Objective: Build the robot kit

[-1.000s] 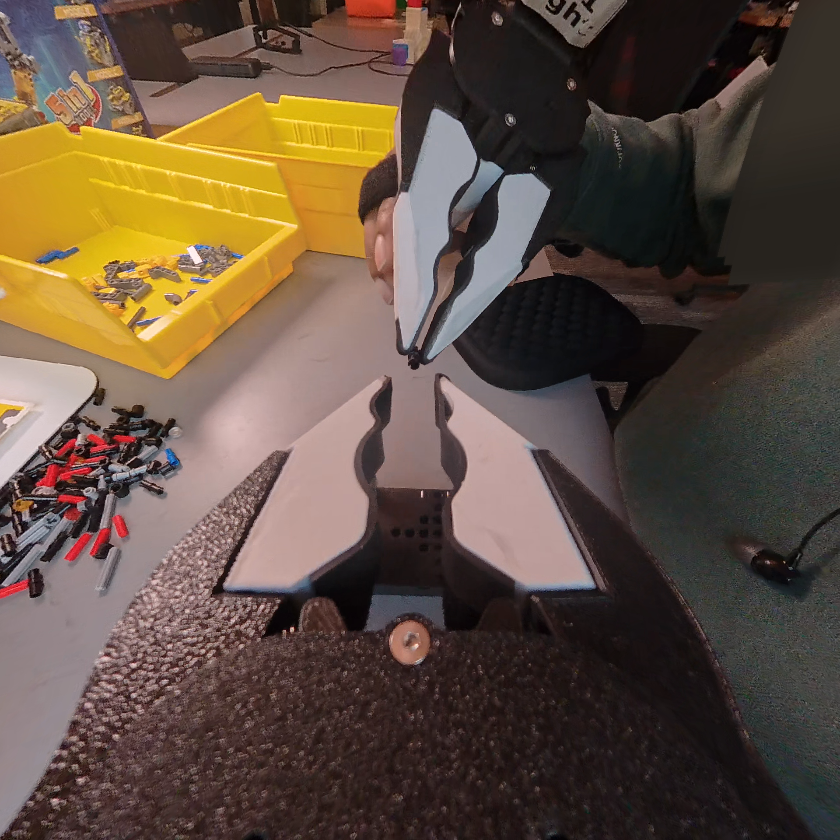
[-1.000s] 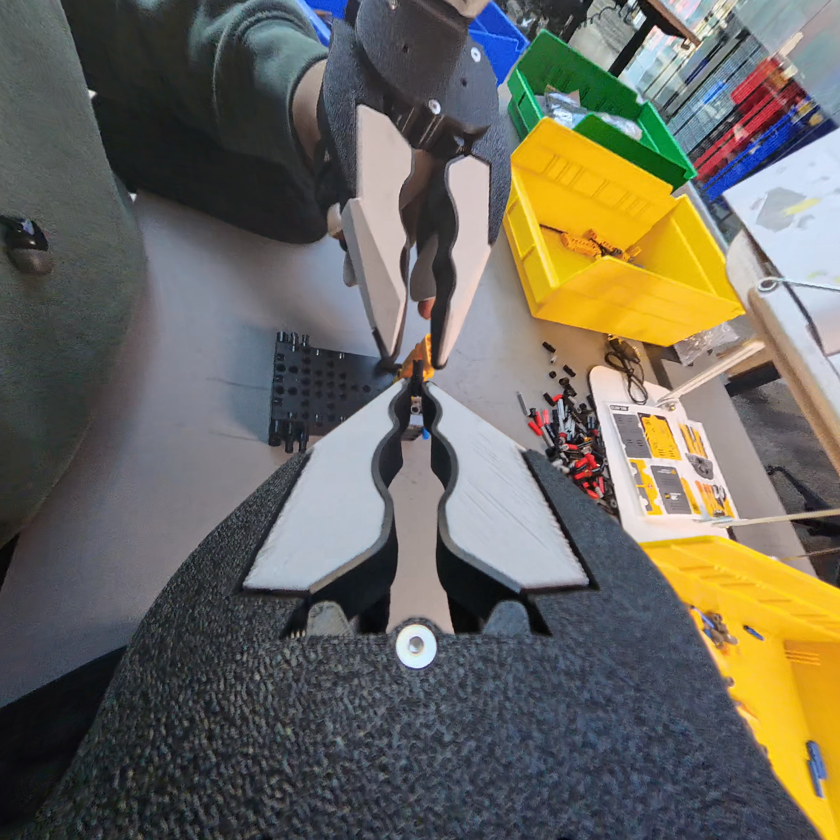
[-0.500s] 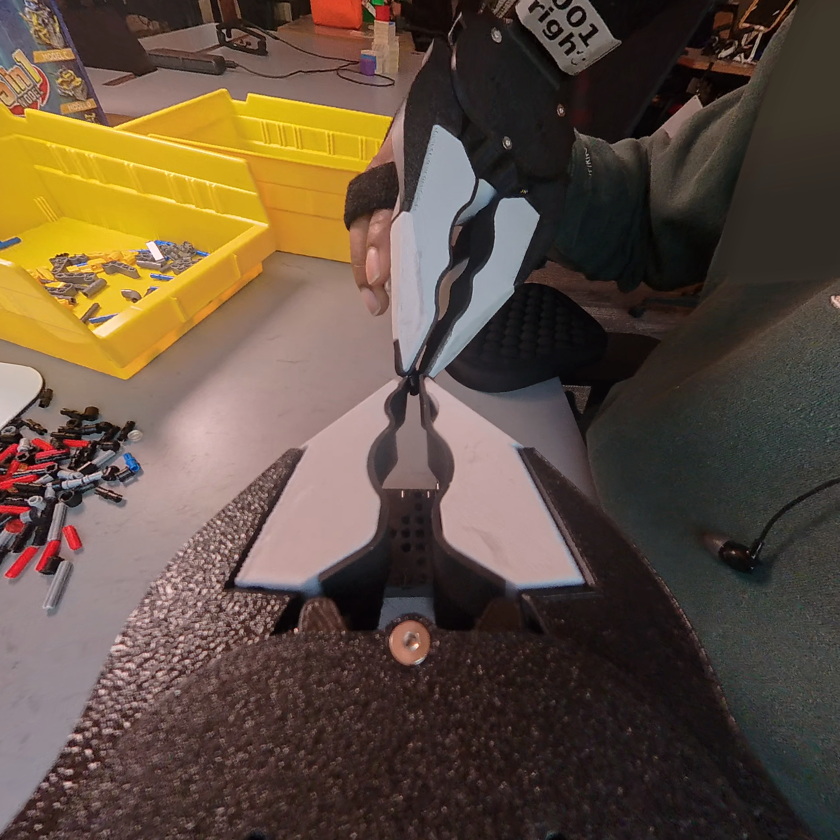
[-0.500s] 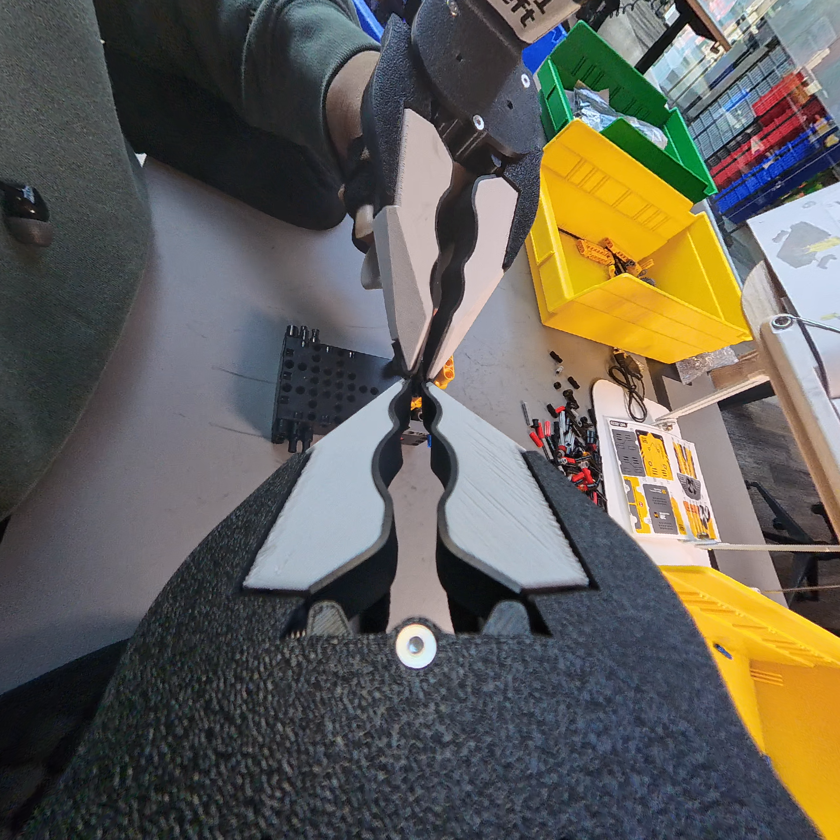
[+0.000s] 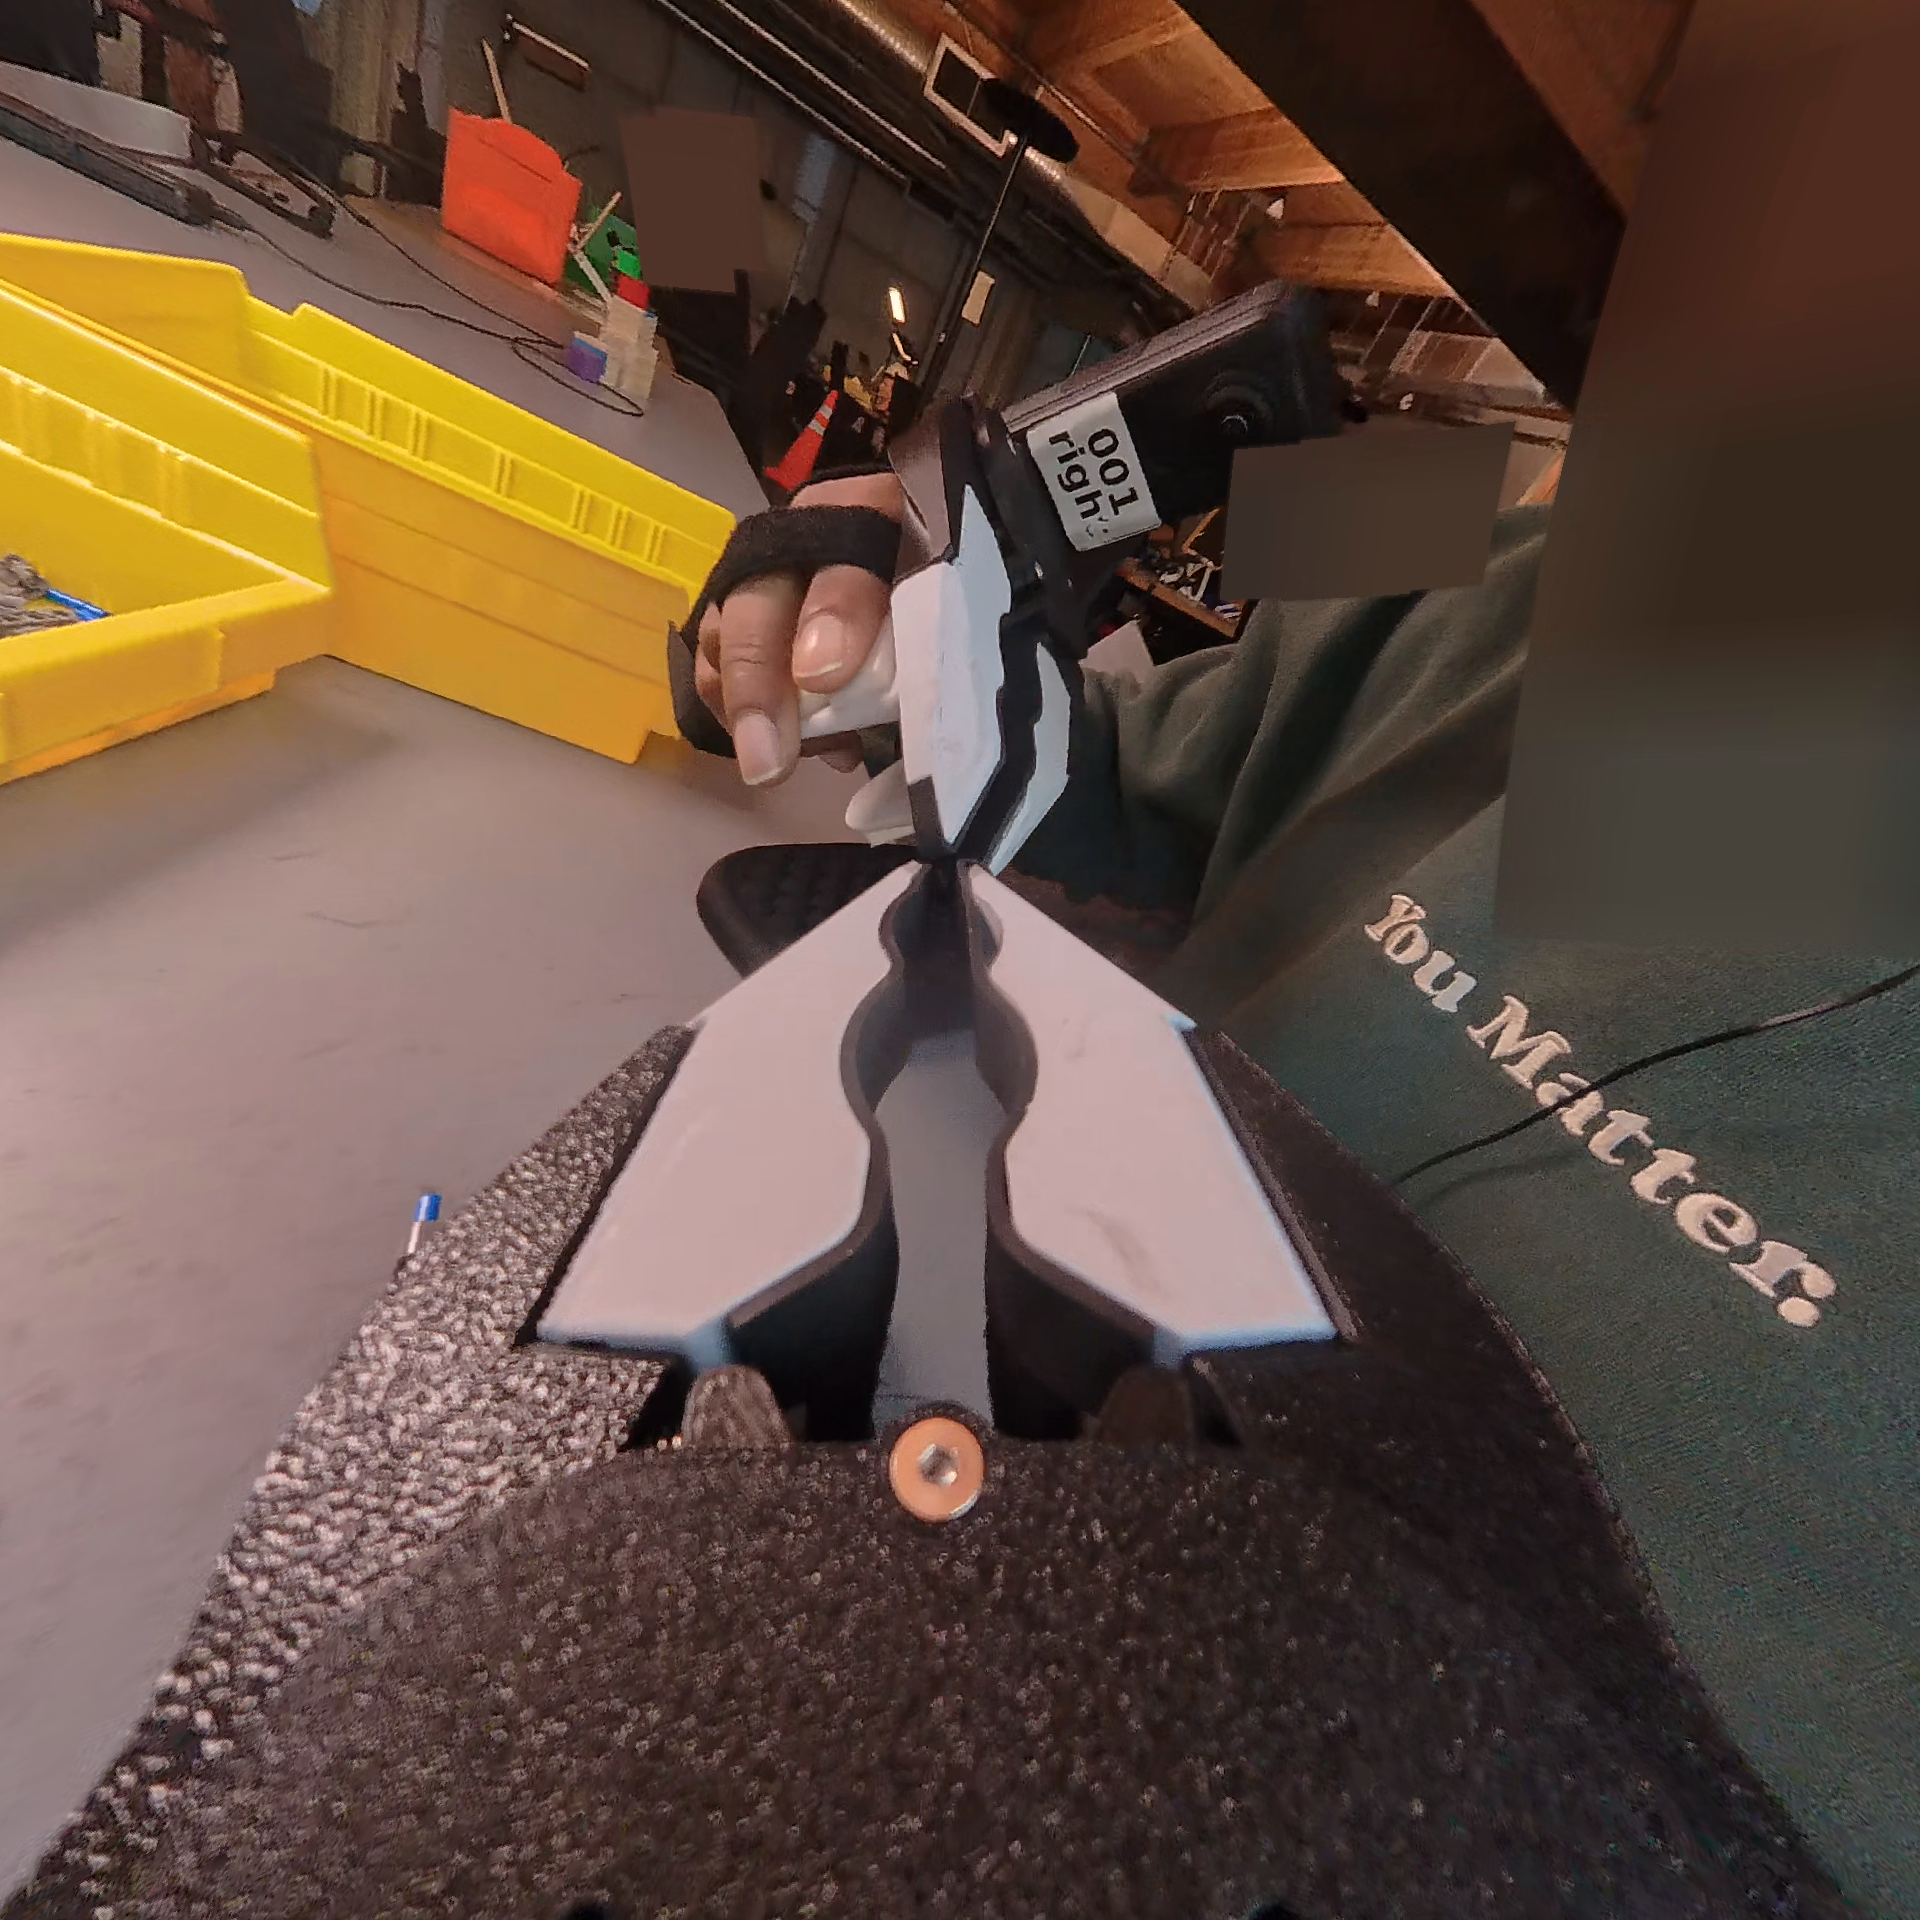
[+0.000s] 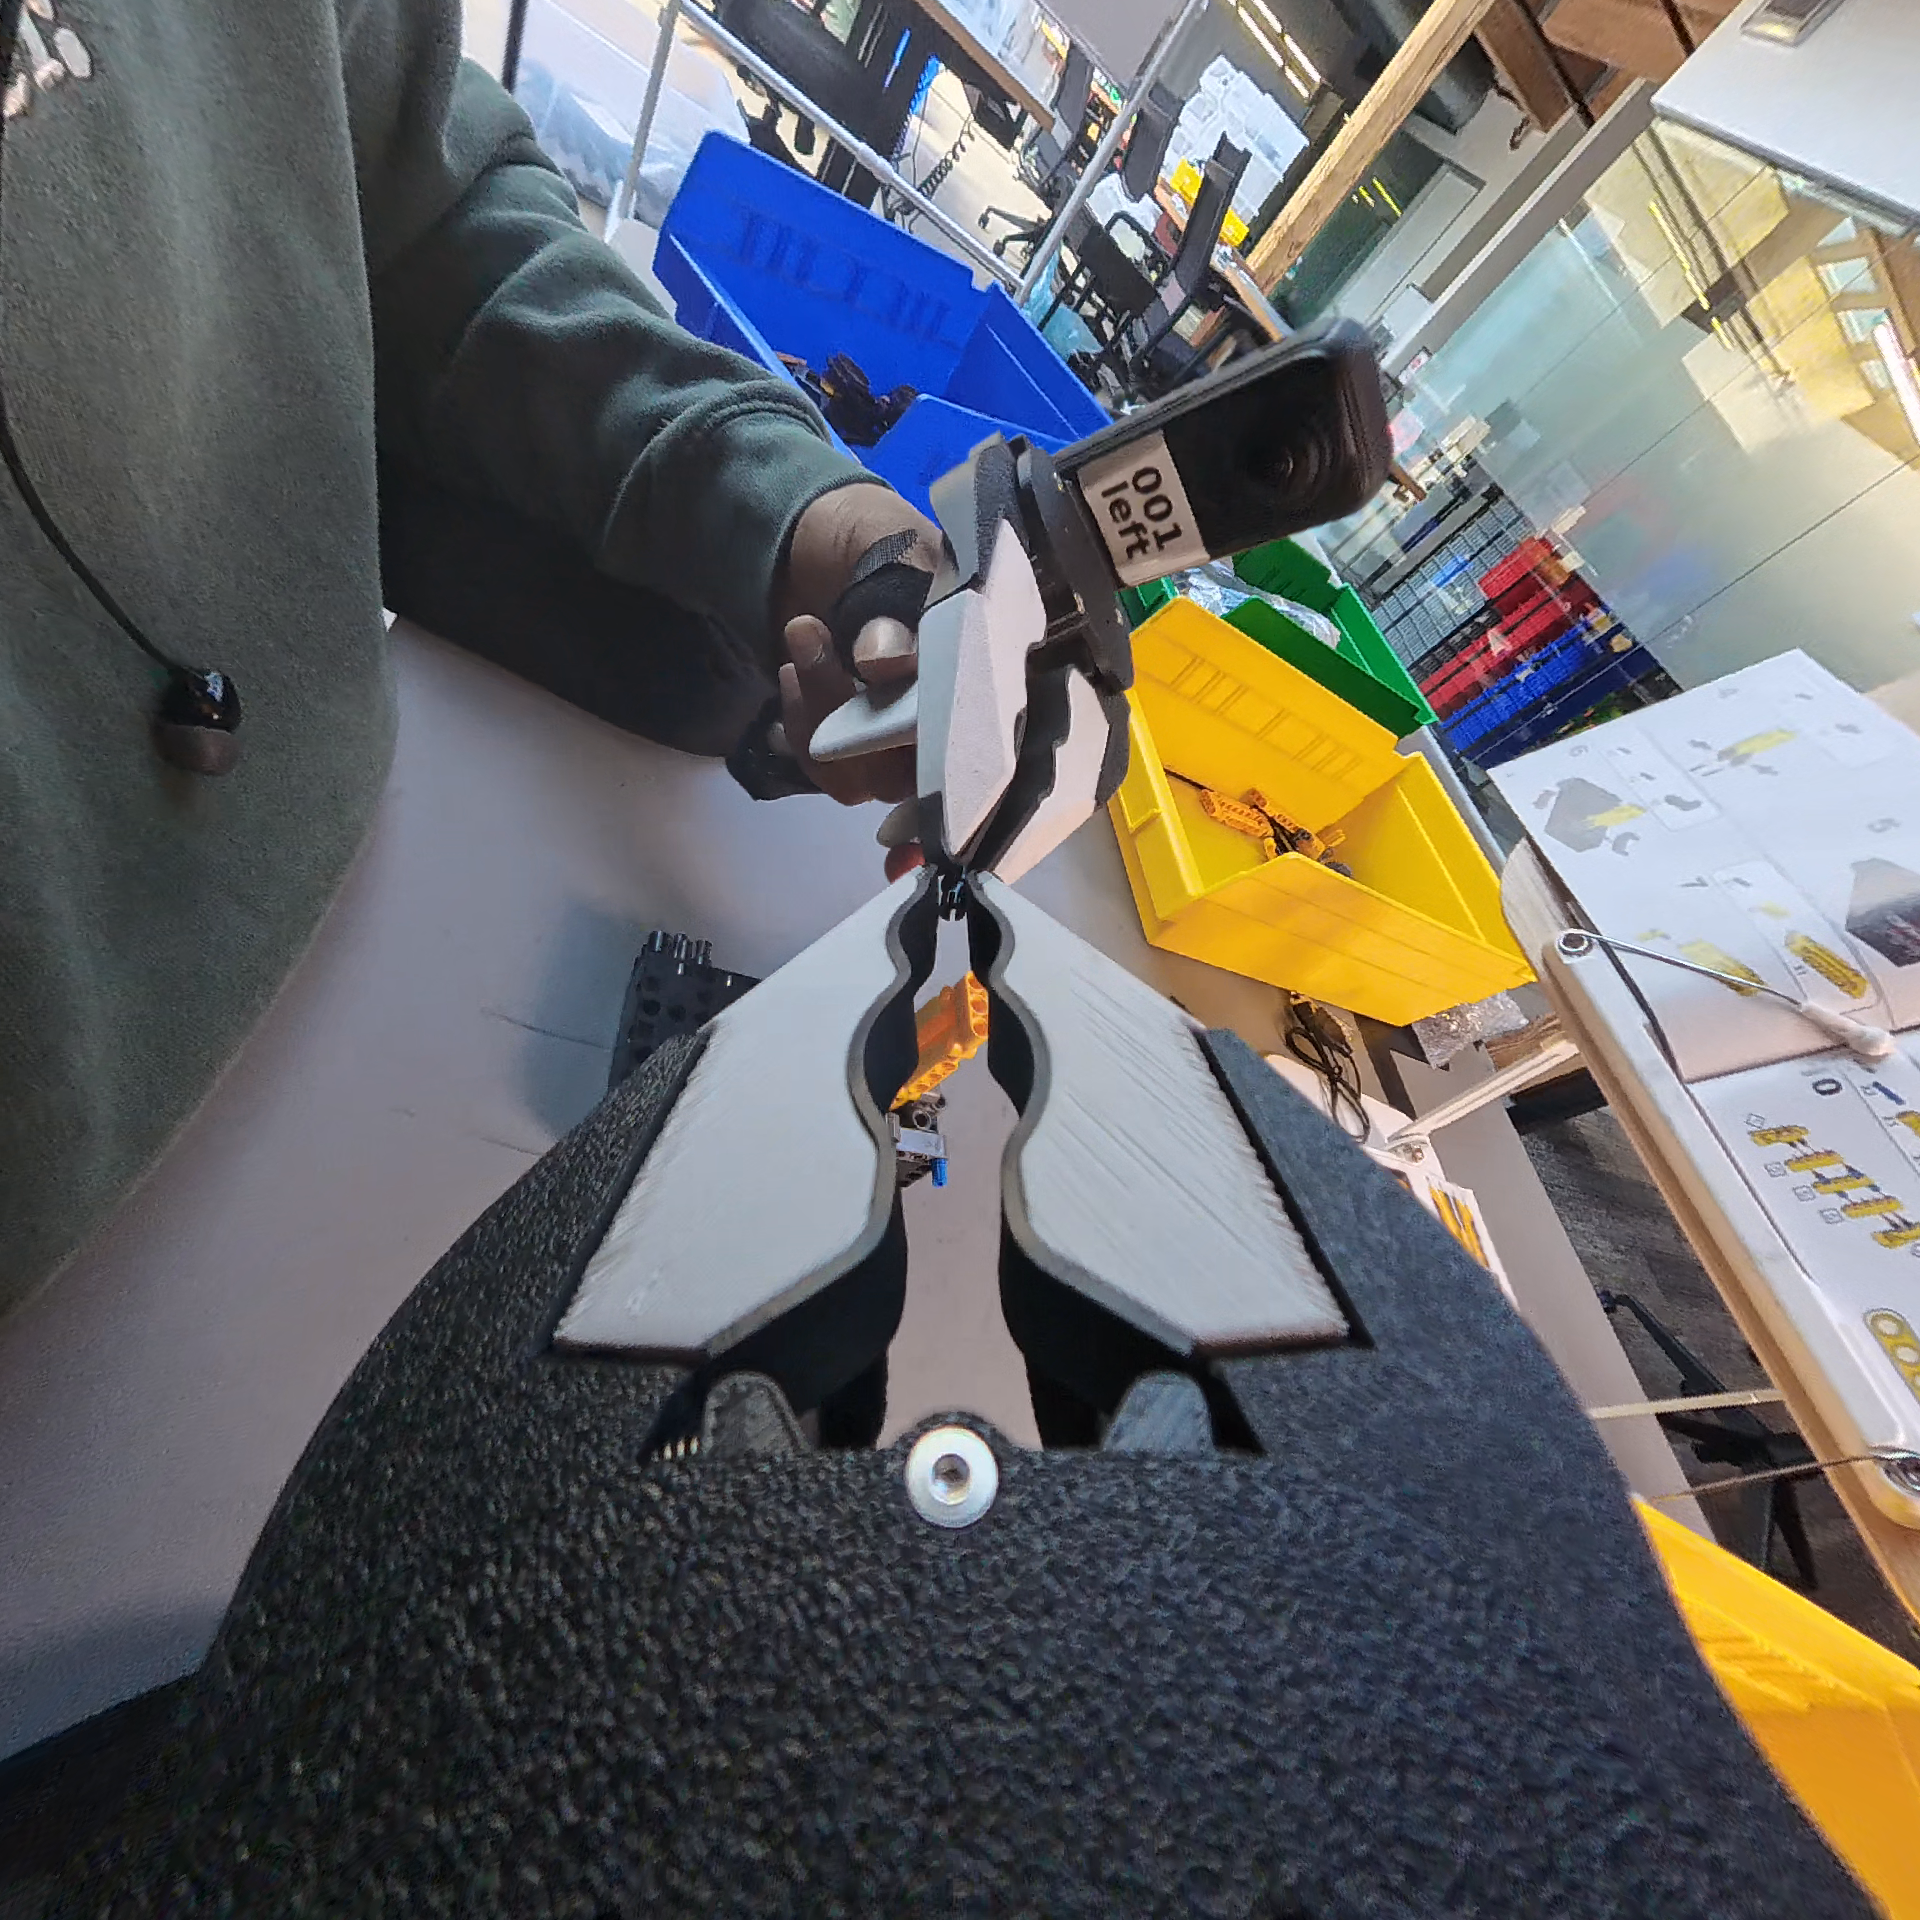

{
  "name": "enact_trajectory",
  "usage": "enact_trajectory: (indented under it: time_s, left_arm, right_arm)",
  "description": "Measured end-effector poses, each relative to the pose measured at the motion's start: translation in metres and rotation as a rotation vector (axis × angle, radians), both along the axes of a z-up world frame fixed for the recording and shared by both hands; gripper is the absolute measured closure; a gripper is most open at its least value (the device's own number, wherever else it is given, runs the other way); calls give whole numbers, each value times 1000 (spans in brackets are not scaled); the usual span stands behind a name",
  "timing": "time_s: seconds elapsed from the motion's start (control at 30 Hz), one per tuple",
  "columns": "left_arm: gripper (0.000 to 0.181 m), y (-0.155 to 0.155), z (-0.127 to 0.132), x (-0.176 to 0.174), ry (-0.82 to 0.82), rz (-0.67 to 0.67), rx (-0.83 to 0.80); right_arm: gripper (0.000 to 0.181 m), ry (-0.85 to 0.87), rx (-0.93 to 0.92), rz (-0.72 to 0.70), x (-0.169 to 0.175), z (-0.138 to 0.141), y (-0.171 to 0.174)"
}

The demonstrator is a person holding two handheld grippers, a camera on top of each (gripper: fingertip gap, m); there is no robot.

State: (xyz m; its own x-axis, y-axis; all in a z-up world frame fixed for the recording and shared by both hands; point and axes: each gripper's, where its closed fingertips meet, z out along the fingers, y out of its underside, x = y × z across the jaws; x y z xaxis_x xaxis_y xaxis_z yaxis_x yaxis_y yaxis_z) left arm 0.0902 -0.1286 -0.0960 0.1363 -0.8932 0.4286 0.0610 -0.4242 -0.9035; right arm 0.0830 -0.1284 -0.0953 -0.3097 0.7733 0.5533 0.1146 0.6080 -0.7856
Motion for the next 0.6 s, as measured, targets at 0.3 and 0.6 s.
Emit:
enact_trajectory:
  time_s: [0.3,0.6]
  left_arm:
    - [177,-6,6,1,-130,-95,-153]
    - [176,5,-2,-4,-34,-8,-76]
  right_arm:
    - [176,10,62,20,0,4,-5]
    - [177,2,-11,-15,-4,-3,5]
